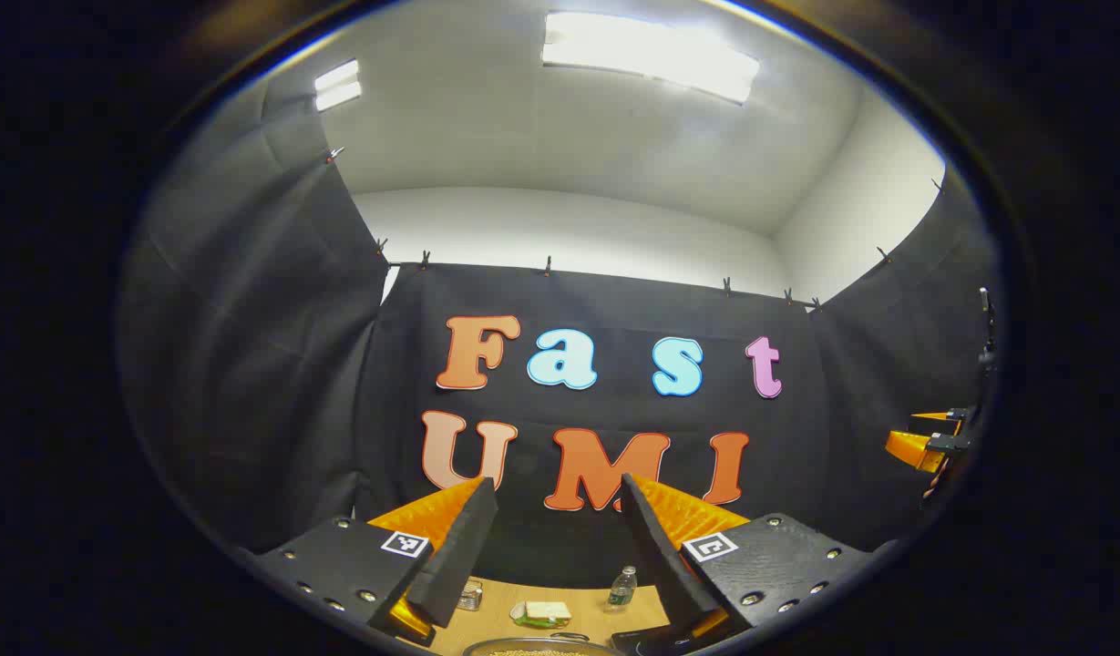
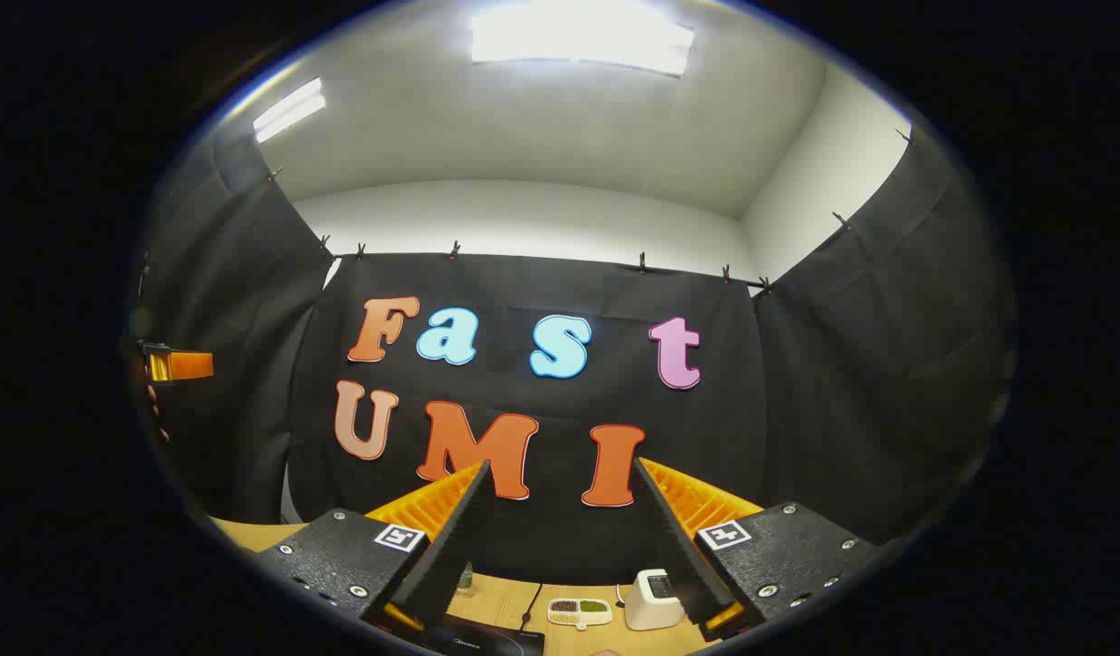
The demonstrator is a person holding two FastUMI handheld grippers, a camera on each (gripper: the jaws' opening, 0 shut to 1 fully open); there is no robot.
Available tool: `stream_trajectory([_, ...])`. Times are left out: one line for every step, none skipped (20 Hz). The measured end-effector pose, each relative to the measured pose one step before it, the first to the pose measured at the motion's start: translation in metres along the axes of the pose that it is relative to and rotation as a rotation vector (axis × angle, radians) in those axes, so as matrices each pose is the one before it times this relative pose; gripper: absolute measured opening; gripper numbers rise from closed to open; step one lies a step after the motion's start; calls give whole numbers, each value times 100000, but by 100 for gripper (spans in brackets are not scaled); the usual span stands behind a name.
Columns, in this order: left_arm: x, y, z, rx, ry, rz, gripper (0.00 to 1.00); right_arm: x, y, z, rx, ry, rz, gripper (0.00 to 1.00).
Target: First push the handle of the pot to place it horizontally, then grasp the pot with both hands and set it on the induction cooktop.
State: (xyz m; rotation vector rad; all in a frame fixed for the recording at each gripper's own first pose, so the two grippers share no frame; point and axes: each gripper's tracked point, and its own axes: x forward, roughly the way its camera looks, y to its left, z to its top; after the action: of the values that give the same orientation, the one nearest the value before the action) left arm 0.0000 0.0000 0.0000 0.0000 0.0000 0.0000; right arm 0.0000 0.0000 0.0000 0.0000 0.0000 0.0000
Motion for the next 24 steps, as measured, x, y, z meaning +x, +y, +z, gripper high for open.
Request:
stream_trajectory([-242, 171, 126, -159, -880, 291, 83, -156, 195, -7, -260, -56, 521, 93])
stream_trajectory([-55, 207, 199, -257, -1223, 445, 83, 21, 112, 48, -451, -26, 305, 93])
stream_trajectory([-168, 272, 253, -352, -1539, 548, 85, 24, 185, 21, -535, 50, 411, 93])
stream_trajectory([-131, 59, 218, -504, -1799, 47, 85, -28, 172, -58, -496, 20, 523, 93])
stream_trajectory([-159, 0, 177, -537, -1248, -536, 85, -143, 67, -5, -225, -100, 66, 93])
stream_trajectory([118, -218, 7, -467, -936, -674, 84, -30, 172, -3, -159, -39, 165, 93])
stream_trajectory([-173, -91, -111, -49, -72, -557, 83, -98, -44, 139, 98, -118, 4, 93])
stream_trajectory([44, 87, -70, 221, 12, -93, 86, -6, 41, 83, 160, -201, 234, 93])
stream_trajectory([-123, 50, -145, 548, 92, 222, 86, 194, -71, 118, 427, -410, -91, 93])
stream_trajectory([104, 61, -106, 305, -9, 351, 85, 27, -62, 89, 493, -365, -193, 93])
stream_trajectory([-19, 159, -31, -205, 8, 423, 85, -126, -38, -109, 782, -291, 219, 93])
stream_trajectory([5, -131, -190, -1310, 272, -314, 87, 25, 261, -77, 1578, -277, 1010, 94])
stream_trajectory([-145, -365, -104, -2477, 236, -1254, 85, -2, 373, -508, 1158, 780, 1179, 94])
stream_trajectory([-187, -407, -73, -2676, 36, -1782, 87, 10, 9, -513, 342, 972, 142, 93])
stream_trajectory([-178, -59, 13, -1819, -357, -820, 86, 129, -60, -219, -272, 119, 99, 94])
stream_trajectory([-9, 310, 0, -619, -394, 174, 85, 181, -62, -1, -713, -217, -164, 94])
stream_trajectory([-116, 309, 89, 167, -203, 410, 86, 53, -261, -72, -382, -150, -543, 94])
stream_trajectory([134, -40, -162, 151, 47, -215, 85, 34, 58, -118, 40, 150, 46, 94])
stream_trajectory([-34, -303, -323, 122, 741, -938, 85, -16, 176, -120, 474, 144, 423, 94])
stream_trajectory([-191, -294, -396, -553, 1182, -1039, 85, 112, 216, -133, 419, 265, 615, 94])
stream_trajectory([-46, -201, -466, -504, 1182, -916, 85, -31, 21, -182, 355, 111, 183, 94])
stream_trajectory([257, 23, -428, -234, 1238, -678, 85, 44, -4, -124, 32, 155, 199, 94])
stream_trajectory([126, 149, -330, 472, 1025, -83, 86, 71, 90, -210, -92, 60, 293, 94])
stream_trajectory([260, 294, -557, 830, 1353, 573, 83, -26, 25, -35, -50, 172, 213, 94])
